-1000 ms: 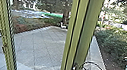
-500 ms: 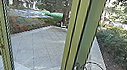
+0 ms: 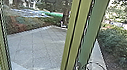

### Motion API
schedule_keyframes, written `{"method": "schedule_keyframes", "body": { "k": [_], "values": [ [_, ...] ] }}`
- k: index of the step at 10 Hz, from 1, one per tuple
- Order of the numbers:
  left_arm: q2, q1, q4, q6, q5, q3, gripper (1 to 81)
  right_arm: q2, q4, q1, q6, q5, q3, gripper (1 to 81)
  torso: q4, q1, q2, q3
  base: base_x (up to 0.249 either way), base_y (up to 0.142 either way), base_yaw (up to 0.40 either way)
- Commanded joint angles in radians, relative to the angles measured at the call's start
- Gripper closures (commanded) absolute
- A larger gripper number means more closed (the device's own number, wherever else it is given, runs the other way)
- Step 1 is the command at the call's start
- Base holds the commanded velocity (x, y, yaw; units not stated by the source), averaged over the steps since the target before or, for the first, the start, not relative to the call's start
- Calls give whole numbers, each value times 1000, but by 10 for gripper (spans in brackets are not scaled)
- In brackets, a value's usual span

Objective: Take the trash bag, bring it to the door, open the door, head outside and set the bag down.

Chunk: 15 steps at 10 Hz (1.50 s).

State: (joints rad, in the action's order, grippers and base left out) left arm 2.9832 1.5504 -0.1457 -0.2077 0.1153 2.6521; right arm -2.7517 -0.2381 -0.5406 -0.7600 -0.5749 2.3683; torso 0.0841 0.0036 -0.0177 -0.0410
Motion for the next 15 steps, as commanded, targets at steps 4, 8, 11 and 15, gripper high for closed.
{"method": "schedule_keyframes", "body": {
  "k": [4, 8, 11, 15],
  "values": [
    [-1, -39, -2, -4, 73, -6, 811, 138, -38, 219, -67, -69, -57, 10, 0, 2, 1, -1, 0, 0, 0],
    [-1, -39, 0, -2, 73, -8, 811, 222, -10, 291, -59, -85, -63, 10, 0, 3, 2, -2, 0, 0, 0],
    [-1, -39, 0, -4, 75, -8, 811, 280, 6, 348, -59, -89, -83, 10, 0, 3, 2, -84, 0, 0, 0],
    [4, -37, 2, -6, 75, -9, 811, 358, 95, 437, -61, -101, -158, 10, 1, 2, 2, -90, 0, 0, 0]
  ]
}}
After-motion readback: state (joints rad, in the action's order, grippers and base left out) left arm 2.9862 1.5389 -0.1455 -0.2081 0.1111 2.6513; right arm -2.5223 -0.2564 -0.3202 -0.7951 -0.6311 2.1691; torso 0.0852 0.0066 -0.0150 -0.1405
